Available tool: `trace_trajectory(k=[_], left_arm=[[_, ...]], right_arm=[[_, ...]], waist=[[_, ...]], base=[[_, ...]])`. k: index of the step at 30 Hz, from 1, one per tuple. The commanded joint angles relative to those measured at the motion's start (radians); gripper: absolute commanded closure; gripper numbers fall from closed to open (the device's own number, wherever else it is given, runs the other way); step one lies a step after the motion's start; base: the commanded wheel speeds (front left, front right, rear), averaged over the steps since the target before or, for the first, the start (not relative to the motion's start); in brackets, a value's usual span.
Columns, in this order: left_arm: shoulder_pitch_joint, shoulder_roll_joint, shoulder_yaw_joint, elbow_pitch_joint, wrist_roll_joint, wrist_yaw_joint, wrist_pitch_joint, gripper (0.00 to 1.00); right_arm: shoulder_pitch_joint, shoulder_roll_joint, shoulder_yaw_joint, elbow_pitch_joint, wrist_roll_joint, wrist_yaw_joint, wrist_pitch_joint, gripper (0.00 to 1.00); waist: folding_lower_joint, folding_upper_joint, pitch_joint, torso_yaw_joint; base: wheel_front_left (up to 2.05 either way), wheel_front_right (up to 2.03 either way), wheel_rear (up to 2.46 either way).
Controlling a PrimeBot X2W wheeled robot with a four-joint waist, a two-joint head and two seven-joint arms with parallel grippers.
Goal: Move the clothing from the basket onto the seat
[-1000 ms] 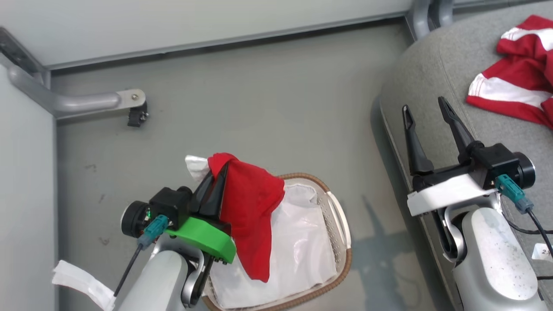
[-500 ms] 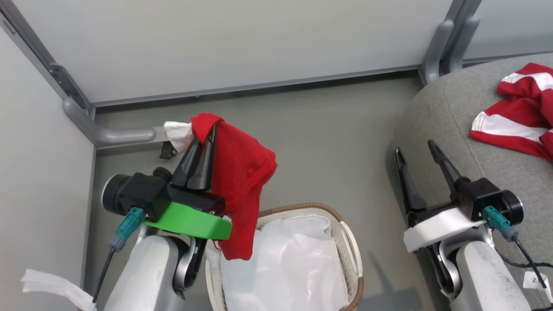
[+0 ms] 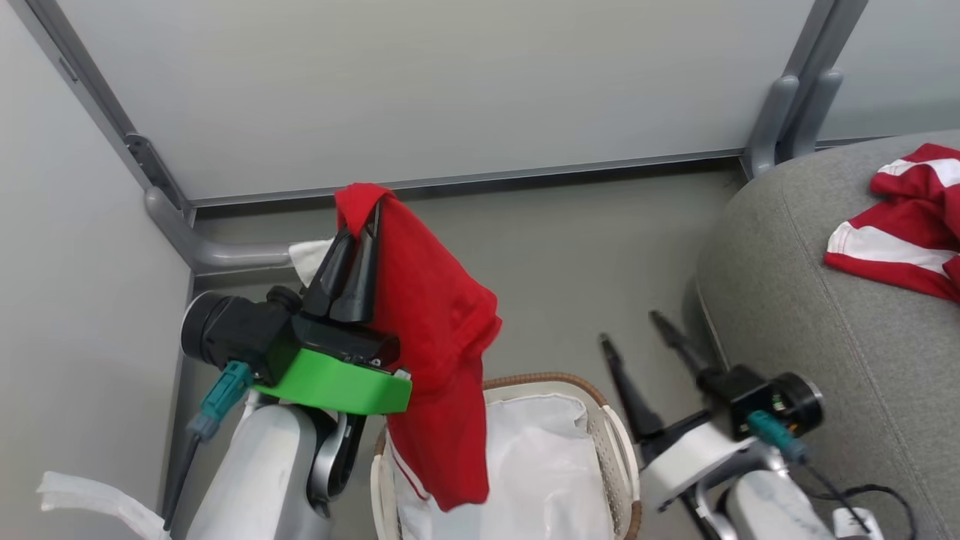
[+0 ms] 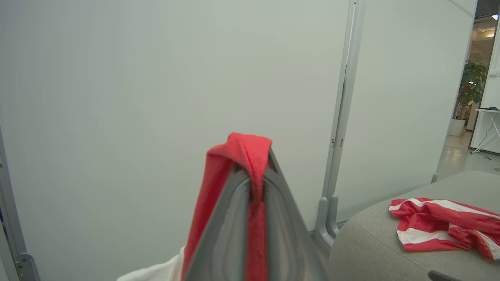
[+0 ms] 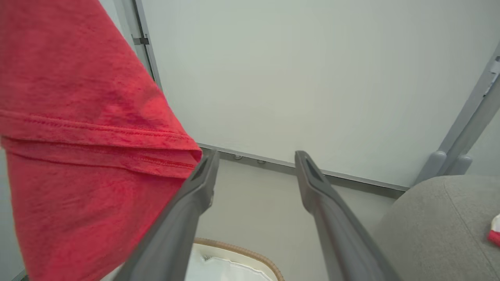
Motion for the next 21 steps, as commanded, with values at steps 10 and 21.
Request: trace_trajectory(k=[10, 21], left_arm=[[-0.008, -0.010, -0.057, -0.008, -0.015, -0.003, -0.001, 1.00], [-0.028, -0.015, -0.107, -0.013, -0.025, -0.003, -0.001, 1.00]], right_arm=[[-0.129, -0.004, 0.354, 0.037, 0.116, -0.001, 0.000, 0.00], [-0.261, -0.003, 0.449, 0.084, 0.125, -0.001, 0.000, 0.00]], waist=[[0.0000, 0.0000, -0.001, 0.034], [0.0000, 0.0000, 0.027, 0.043]], base=[[0.00, 0.00, 0.00], [0.00, 0.00, 0.00]])
